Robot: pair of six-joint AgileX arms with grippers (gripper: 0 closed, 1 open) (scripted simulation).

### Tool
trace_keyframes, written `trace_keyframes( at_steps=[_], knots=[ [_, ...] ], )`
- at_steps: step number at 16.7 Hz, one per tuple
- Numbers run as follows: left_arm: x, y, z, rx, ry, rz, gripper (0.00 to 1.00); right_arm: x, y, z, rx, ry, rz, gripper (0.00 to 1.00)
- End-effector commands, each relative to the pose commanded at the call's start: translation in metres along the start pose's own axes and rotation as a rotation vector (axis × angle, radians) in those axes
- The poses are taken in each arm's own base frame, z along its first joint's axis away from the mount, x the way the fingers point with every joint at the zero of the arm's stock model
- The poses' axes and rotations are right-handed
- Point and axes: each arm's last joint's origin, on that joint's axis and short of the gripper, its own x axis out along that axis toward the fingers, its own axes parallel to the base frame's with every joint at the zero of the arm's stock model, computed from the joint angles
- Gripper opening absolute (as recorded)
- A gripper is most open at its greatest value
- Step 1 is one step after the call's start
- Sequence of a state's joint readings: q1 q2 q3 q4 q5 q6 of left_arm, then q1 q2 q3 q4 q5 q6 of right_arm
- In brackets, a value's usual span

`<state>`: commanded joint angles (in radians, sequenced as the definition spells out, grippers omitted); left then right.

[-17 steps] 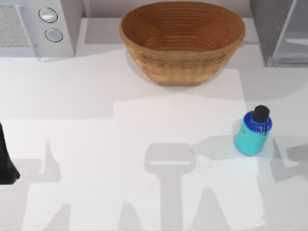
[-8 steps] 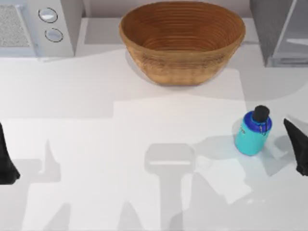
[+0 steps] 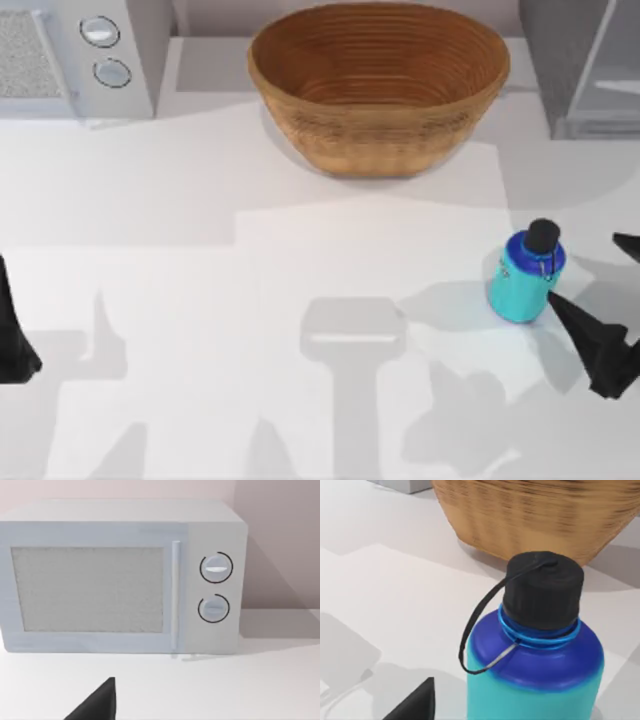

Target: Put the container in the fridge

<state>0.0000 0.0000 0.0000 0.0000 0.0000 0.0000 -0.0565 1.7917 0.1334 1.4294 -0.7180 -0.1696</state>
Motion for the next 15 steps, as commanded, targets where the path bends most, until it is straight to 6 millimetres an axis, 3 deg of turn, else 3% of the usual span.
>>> trace_keyframes(
  at_steps=[6,15],
  knots=[
    [0.0,0.0,0.0,0.0,0.0,0.0,1.0,0.004,0.001,-0.022,0.009,0.017,0.076,1.0],
    [0.0,0.0,0.0,0.0,0.0,0.0,1.0,0.009,0.002,-0.024,0.01,0.019,0.083,1.0]
  ],
)
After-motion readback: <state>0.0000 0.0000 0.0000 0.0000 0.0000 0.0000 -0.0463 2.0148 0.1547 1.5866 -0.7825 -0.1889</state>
